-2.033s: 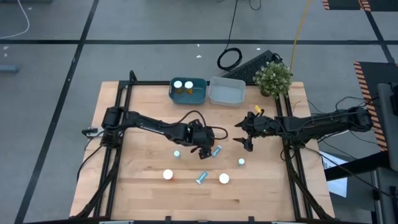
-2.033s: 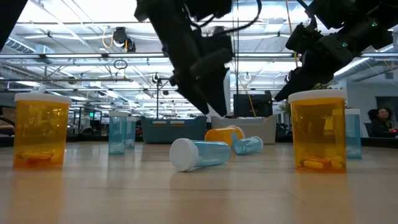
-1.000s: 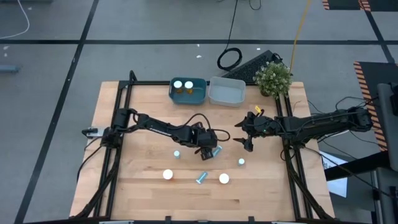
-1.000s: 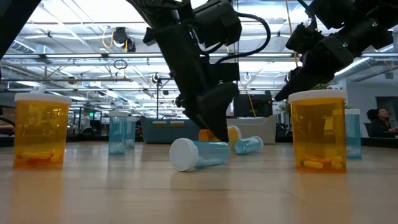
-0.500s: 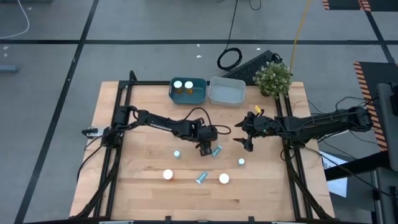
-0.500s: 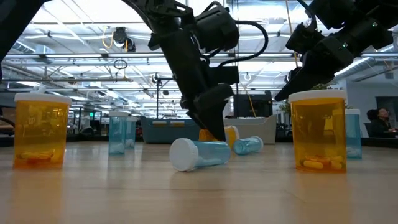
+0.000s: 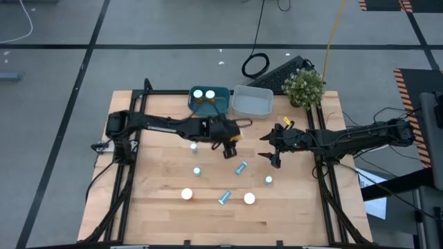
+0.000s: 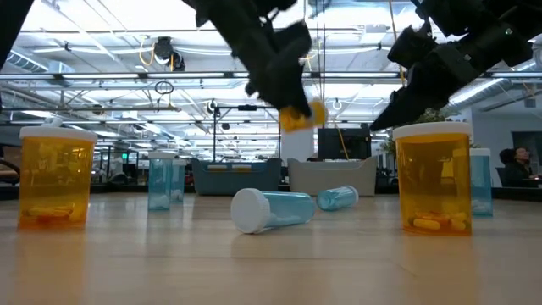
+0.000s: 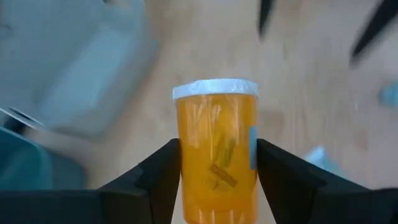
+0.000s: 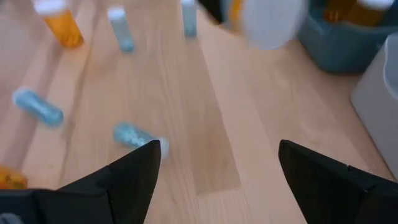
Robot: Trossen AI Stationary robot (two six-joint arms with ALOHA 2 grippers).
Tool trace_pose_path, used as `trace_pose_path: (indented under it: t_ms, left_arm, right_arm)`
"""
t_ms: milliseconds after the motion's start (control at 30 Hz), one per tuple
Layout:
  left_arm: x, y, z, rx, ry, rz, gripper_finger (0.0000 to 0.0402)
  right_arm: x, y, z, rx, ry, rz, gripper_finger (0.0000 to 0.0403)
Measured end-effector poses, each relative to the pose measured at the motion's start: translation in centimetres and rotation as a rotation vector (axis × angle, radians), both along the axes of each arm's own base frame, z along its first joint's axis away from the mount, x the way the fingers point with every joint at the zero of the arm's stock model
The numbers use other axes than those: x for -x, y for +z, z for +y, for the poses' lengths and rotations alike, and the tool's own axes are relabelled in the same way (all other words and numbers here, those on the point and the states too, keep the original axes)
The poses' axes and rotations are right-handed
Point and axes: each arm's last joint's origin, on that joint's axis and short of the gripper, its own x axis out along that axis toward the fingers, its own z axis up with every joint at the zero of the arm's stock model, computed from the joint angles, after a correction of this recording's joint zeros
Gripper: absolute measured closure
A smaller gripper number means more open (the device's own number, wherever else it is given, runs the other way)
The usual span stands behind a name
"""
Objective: Pick and place medicine bottles into bin by pill shape (circle, oval)
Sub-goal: Put the orange pill bottle into the blue bin
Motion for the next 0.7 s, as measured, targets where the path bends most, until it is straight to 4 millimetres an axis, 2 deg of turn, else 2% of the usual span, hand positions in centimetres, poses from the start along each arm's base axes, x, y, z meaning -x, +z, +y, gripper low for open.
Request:
trace_pose_path:
  t_ms: [100,200,400,533,700]
  left_arm:
    - [0.3,2.4,0.5,-0.017,0.01,-0.12,0.0201]
    - [0.0,3.8,0.6,-0.029,-0.008,-0.237,0.0201]
    - [-1.6,4.3,-0.2,-0.015,-0.103,-0.408,0.0201]
    - [-2.7,3.8,-0.8,-0.004,-0.161,-0.491,0.0201]
    - [-4.1,3.6,-1.9,0.017,-0.25,-0.643,0.0201]
  right_arm:
    - [-0.2,0.1,0.0,0.0,0.0,-0.105,0.0085]
    - [-0.1,-0.2,0.0,-0.003,-0.001,-0.24,0.0085]
    - [0.9,-0.9,0.0,-0.028,-0.01,-0.449,0.0085]
    - [1.4,-1.3,0.0,-0.034,-0.013,-0.485,0.0085]
    - [1.4,-0.8,0.0,-0.017,-0.006,-0.539,0.0085]
